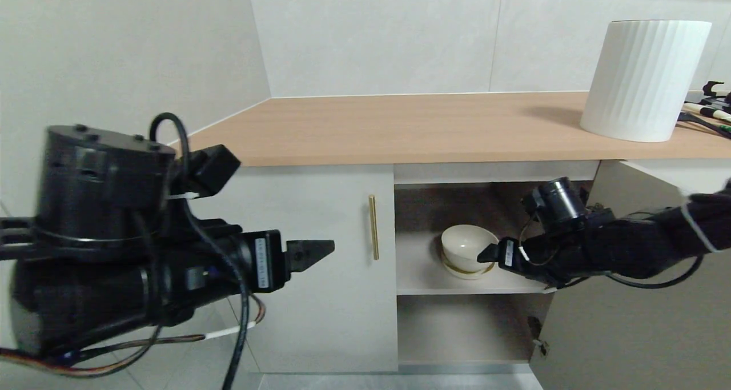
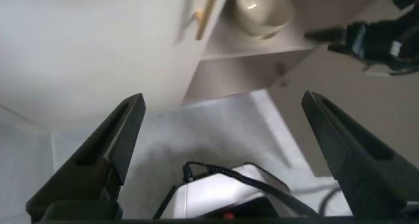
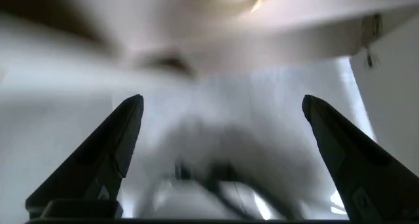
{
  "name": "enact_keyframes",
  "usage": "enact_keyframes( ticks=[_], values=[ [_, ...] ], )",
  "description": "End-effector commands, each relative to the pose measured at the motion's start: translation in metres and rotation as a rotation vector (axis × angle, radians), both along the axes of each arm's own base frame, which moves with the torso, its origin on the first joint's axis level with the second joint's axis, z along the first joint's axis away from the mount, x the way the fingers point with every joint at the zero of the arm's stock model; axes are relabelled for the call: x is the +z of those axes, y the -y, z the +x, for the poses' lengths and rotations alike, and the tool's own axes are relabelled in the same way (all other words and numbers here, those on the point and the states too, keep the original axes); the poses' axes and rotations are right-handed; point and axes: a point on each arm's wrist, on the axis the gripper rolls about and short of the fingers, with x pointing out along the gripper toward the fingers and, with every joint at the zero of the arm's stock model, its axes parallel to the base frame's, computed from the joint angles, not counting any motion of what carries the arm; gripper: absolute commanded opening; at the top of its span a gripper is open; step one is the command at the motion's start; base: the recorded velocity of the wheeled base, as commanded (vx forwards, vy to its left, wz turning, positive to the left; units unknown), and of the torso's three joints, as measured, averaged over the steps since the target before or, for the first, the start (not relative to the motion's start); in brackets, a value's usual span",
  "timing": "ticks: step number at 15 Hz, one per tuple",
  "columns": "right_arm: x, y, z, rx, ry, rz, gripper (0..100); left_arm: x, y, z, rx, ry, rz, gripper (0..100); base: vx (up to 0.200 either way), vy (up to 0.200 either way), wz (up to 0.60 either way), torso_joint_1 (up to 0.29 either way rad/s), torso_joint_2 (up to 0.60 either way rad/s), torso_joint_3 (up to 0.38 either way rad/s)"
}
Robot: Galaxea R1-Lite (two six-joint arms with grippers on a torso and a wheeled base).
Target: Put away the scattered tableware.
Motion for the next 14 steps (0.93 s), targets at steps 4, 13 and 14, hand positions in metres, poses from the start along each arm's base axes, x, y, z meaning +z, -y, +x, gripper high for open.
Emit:
enact_keyframes(
  ticks=[4,13,14],
  values=[
    [0.086,0.029,-0.163,0.273,0.197,0.05,100,0.002,-0.068,-0.054,0.04,0.11,-0.027,100,0.0,0.0,0.0,0.0,0.0,0.0],
    [0.077,0.028,-0.165,0.26,0.157,0.001,100,0.009,-0.075,-0.051,0.069,0.129,-0.046,100,-0.044,0.0,0.0,0.001,0.0,0.0],
    [0.076,0.027,-0.164,0.26,0.155,0.0,100,0.009,-0.075,-0.052,0.068,0.131,-0.049,100,-0.2,0.0,0.0,0.007,0.0,0.002]
  ],
)
